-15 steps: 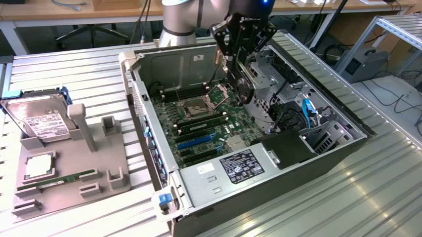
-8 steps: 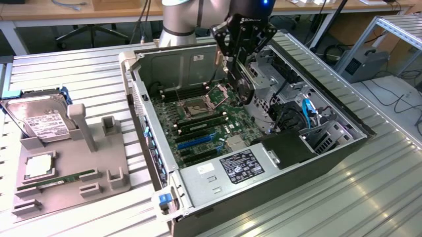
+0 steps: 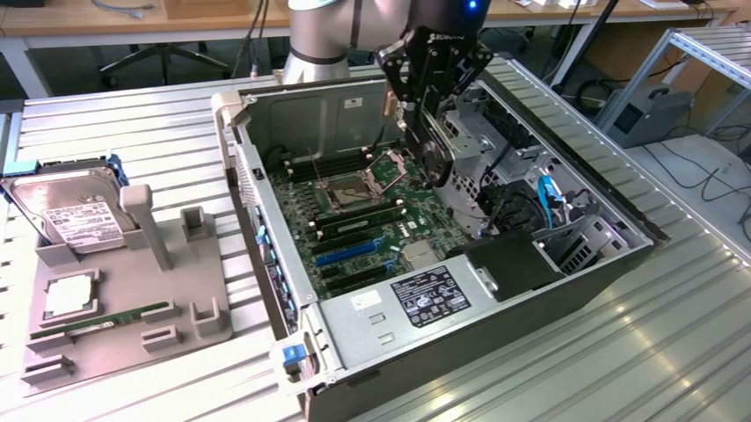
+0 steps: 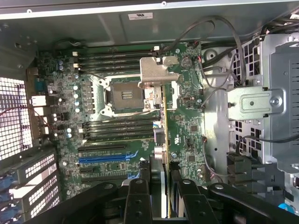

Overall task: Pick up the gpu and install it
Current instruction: 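Pick up the gpu and move the gpu toward the slot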

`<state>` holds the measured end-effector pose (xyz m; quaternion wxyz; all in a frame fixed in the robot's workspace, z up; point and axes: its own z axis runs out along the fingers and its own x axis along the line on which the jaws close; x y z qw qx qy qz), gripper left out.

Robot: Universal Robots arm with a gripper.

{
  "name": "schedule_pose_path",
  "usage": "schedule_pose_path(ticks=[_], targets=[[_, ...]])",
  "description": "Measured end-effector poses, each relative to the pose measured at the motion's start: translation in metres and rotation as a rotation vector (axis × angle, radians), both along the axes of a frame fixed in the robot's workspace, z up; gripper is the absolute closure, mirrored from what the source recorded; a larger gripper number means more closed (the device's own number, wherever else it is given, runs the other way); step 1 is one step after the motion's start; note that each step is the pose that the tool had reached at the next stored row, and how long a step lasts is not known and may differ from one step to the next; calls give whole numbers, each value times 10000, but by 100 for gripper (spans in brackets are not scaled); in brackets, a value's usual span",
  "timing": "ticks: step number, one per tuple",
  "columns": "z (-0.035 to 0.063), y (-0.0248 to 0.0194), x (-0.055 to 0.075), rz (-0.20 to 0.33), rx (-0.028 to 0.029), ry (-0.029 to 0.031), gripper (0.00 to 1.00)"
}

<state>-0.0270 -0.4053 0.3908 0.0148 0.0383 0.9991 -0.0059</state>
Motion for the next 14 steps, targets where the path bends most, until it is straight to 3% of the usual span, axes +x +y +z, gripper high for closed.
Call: schedule_pose_path(ticks=[14], targets=[[-35, 0, 82, -1, 0, 0, 73]])
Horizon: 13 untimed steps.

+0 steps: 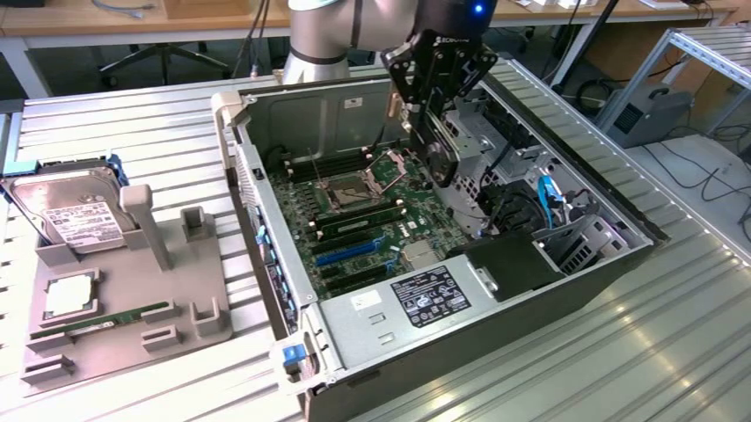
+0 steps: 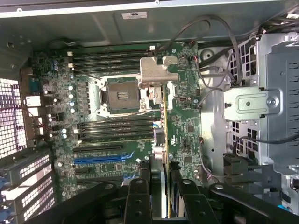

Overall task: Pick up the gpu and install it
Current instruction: 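Pick up the gpu and move the gpu toward the slot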

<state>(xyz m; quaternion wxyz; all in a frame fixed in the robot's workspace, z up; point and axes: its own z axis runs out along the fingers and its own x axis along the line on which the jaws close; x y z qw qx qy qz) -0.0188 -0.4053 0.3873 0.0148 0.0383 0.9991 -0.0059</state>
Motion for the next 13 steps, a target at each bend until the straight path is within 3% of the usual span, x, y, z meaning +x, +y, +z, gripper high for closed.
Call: schedule_pose_path(ticks=[8, 13], targets=[[-19, 0, 38, 1, 1, 0, 73], [-82, 0, 129, -1, 0, 0, 73]])
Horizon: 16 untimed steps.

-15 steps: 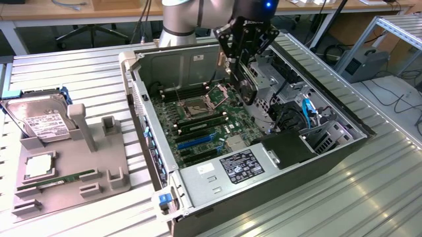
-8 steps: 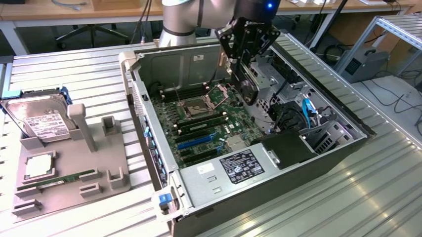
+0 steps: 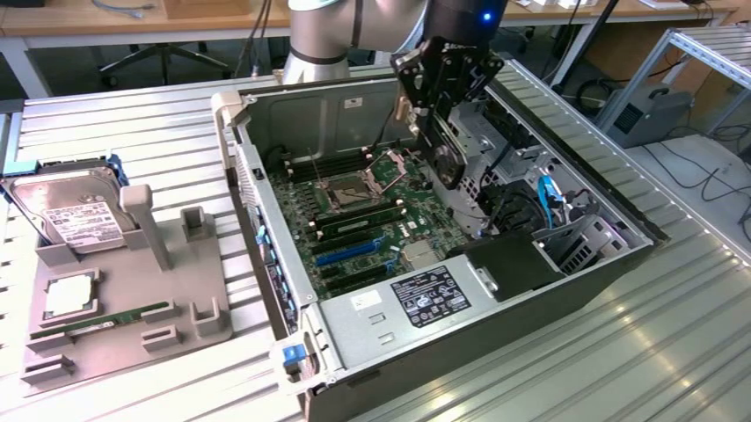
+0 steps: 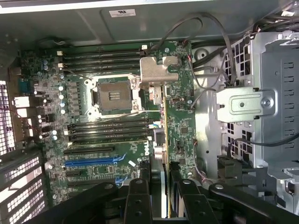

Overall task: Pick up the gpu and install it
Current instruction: 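Pick up the gpu and move the gpu toward the slot, then insert the gpu into the slot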

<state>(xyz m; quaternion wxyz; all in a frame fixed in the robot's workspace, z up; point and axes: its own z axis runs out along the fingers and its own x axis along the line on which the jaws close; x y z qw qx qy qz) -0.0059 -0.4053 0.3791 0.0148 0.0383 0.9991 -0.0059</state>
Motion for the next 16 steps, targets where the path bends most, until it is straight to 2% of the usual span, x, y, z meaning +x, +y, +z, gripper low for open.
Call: schedule_pose_path(ticks=[4, 16], targets=[[-50, 0, 0, -7, 0, 0, 73], [-53, 0, 0, 241, 0, 0, 73]])
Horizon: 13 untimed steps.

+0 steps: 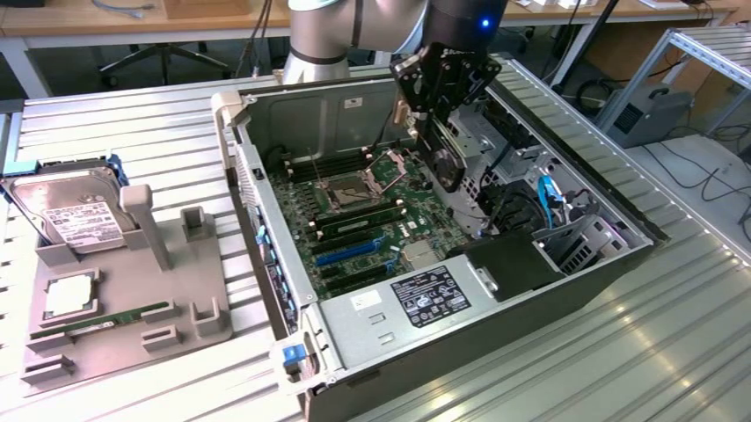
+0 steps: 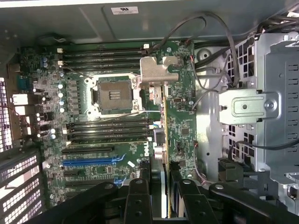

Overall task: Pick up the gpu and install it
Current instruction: 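Insert the gpu into the slot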

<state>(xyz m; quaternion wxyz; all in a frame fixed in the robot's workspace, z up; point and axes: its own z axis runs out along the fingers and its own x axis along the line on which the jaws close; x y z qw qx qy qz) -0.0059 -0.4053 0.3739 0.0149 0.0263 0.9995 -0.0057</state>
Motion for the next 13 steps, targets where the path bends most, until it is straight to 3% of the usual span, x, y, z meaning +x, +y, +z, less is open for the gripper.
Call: schedule_pose_path(ticks=[13], targets=[[0, 0, 0, 297, -1, 0, 73]])
